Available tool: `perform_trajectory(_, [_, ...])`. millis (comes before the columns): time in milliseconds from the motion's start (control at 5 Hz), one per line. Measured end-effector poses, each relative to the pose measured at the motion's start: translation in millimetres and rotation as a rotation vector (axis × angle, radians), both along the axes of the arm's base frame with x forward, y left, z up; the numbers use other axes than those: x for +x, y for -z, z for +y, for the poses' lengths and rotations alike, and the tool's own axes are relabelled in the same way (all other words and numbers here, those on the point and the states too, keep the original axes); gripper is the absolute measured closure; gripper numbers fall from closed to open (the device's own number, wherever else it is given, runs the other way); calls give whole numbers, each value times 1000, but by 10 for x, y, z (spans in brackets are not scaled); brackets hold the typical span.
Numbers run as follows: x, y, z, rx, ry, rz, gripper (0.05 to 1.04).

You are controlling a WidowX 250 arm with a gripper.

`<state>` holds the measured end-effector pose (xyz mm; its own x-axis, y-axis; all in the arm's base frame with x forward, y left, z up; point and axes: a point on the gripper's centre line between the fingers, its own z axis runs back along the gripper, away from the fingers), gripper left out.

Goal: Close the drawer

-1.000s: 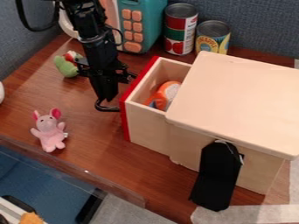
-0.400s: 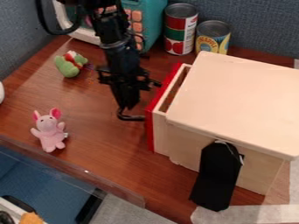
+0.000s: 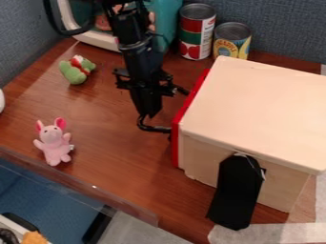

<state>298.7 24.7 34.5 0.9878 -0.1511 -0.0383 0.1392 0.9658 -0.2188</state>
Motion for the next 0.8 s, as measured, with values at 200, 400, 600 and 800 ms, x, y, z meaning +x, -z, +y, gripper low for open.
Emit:
perform_trajectory(200, [-1, -5, -12, 1, 6, 0, 961])
perform_trajectory(400, [22, -20, 0, 7, 13, -7, 917])
perform_trajectory(600, [-2, -31, 18, 13, 41, 4, 687])
perform_trajectory(800, [25, -307, 246, 73, -27, -104, 380])
